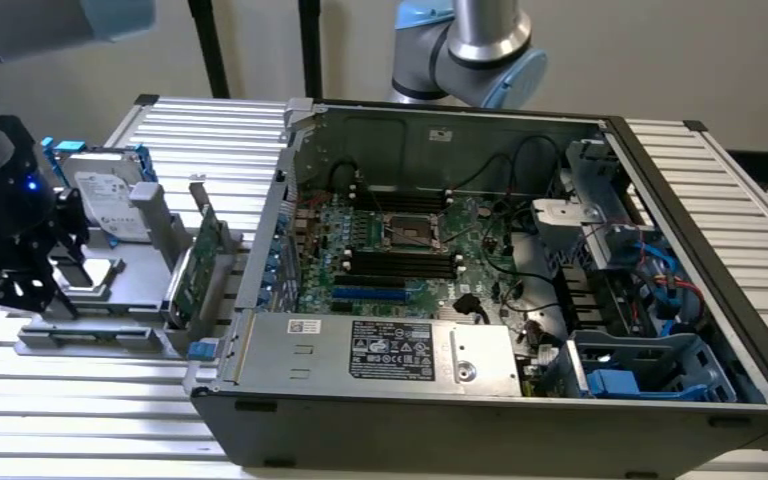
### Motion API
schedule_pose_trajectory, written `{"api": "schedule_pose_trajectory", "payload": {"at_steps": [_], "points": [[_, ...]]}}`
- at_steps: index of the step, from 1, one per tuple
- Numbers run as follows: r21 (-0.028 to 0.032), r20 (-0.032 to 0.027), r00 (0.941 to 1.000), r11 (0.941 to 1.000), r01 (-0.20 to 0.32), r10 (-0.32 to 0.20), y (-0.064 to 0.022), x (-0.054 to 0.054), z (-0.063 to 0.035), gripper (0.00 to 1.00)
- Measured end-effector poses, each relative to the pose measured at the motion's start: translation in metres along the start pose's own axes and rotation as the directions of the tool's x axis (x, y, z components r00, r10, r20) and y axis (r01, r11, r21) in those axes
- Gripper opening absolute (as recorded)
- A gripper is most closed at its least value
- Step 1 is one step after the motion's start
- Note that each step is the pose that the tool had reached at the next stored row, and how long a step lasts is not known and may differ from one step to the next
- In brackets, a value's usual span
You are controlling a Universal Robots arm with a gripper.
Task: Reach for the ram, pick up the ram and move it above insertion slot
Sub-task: 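Pick up the ram and move it above insertion slot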
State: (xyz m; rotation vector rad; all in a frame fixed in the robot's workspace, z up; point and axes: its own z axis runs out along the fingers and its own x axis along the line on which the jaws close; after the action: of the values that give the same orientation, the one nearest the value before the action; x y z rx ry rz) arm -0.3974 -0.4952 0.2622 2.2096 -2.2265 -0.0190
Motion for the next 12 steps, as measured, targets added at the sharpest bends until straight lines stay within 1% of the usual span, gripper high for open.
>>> {"api": "schedule_pose_trajectory", "payload": {"at_steps": [12], "points": [[0.0002,0.0001,1.0,1.0,-0.001,0.001,0.0021,0.0,0.022,0.42]]}}
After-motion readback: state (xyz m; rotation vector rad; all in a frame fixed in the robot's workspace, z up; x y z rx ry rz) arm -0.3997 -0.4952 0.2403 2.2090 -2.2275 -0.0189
